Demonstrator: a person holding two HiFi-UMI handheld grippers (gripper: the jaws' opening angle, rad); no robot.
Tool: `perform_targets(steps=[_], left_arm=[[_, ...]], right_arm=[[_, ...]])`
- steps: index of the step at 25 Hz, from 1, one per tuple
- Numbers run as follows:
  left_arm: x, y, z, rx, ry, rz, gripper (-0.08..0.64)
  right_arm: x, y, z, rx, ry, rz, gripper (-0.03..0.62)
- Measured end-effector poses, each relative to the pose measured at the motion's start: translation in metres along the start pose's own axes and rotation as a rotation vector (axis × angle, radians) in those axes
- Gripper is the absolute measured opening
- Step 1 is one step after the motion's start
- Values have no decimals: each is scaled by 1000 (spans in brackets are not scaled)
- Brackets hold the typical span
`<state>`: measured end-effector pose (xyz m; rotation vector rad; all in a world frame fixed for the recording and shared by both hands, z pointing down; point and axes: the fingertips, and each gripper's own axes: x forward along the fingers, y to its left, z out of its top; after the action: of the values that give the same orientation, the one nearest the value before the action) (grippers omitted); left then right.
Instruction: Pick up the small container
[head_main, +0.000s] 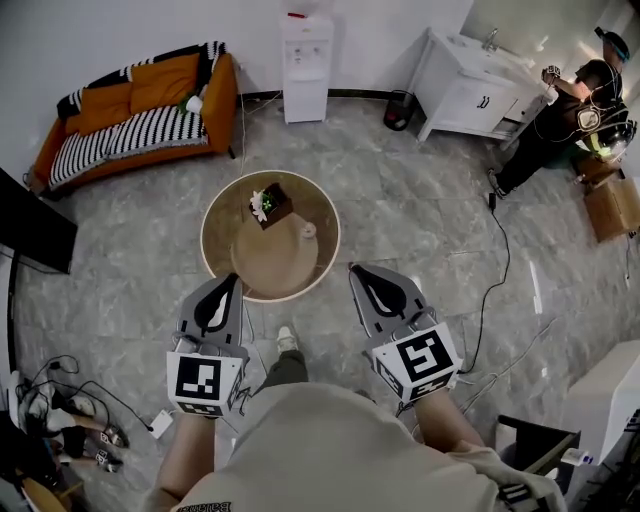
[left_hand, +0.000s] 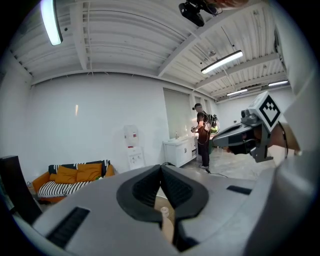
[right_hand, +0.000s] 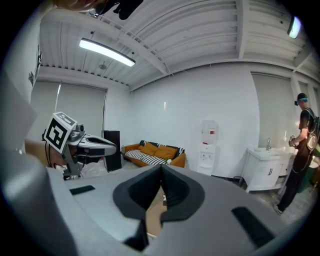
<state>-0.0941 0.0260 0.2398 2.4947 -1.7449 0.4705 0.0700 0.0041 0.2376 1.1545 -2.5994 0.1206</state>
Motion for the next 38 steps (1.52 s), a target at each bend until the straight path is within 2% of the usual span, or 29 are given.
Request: perform_targets(steps=[7,12,16,22,27,33,38], left_arm=[[56,69,7,12,1,-53,6],[78,99,8,7,-1,-72,6],[88,106,8,4,-4,-87,6],[103,122,3,-16,-18,-49,6],[124,117,3,-9,7,-48,6],[150,104,0,40,21,-23,6],[169,111,-4,22,13,14,6]], right_arm=[[88,-12,33,-7,6,-30,-5],[124,-17,44,1,8,-47,-5],[132,-21,45,9,11,-60,-5],[150,-22,49,-4,-13,15,-5],[162,-43,50,-40,-38,24,-4],[177,-74,44,-9,-82,24,-3],[204,-84,31,-17,-68,72,0]])
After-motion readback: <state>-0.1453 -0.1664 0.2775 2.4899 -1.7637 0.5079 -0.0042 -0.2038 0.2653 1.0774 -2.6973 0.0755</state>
